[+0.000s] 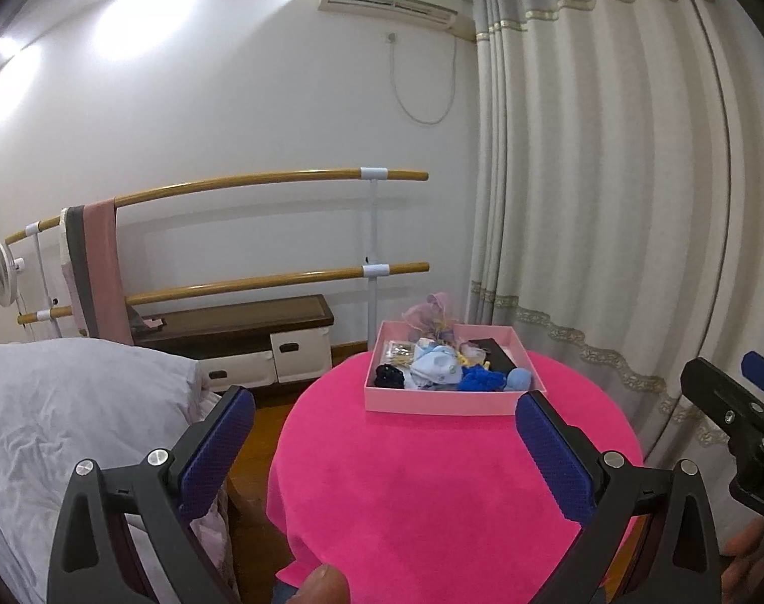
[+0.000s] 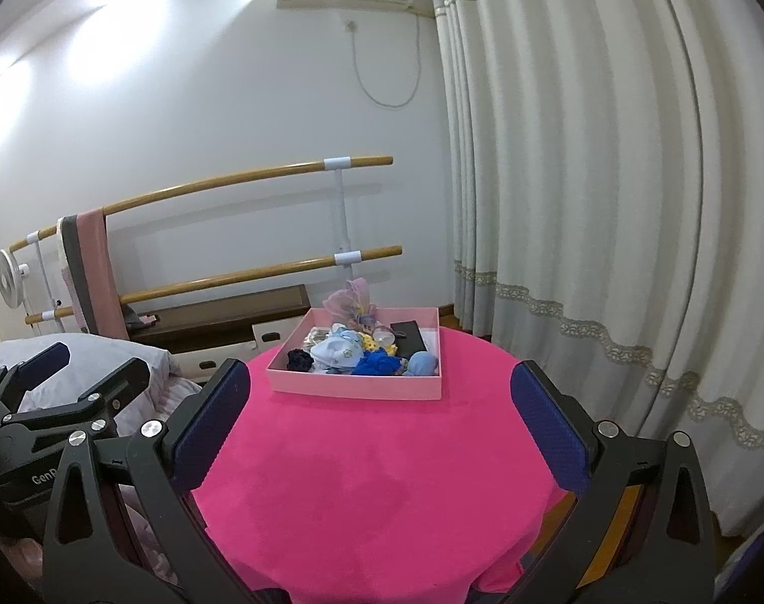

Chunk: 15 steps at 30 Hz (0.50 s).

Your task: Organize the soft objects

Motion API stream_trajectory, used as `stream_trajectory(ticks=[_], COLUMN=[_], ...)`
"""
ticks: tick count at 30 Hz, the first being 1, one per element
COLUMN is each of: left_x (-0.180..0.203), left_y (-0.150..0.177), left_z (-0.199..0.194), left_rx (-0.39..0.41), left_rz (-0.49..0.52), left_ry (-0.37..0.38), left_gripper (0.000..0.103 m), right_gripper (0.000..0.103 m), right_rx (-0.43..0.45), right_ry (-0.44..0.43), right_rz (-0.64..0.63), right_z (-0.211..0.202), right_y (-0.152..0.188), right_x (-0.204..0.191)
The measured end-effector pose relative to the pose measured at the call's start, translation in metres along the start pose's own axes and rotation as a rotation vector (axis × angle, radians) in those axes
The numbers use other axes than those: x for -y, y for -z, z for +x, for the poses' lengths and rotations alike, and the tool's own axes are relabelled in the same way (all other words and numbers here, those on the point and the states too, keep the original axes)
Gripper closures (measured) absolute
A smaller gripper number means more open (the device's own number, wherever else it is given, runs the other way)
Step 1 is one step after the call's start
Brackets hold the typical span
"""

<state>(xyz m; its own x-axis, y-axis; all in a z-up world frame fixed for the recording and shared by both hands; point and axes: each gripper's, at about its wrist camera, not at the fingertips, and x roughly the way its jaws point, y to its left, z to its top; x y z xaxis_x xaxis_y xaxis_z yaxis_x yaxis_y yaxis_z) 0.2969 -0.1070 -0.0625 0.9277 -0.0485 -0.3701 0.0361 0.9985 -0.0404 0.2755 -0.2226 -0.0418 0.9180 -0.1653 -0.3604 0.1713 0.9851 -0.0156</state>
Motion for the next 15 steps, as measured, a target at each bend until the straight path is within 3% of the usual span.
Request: stream_trajectory(ticks=[5, 15], left_x=[0.001, 0.003], left_y=[-0.003, -0.006], left_z=[0.005, 0.012], left_rx=[-0.012, -0.026], left_rz=[0.016, 0.013], left_ry=[-0.03, -0.007], left_gripper=[0.0, 0.0], right_gripper=[0.0, 0.0], right_rx=[0.002, 0.001], right_ry=[0.004, 0.006], right_rz=[-0.004, -0.005], right_z=[0.001, 0.001], right_y=[-0.001, 0.0], right_x=[-0.002, -0.002])
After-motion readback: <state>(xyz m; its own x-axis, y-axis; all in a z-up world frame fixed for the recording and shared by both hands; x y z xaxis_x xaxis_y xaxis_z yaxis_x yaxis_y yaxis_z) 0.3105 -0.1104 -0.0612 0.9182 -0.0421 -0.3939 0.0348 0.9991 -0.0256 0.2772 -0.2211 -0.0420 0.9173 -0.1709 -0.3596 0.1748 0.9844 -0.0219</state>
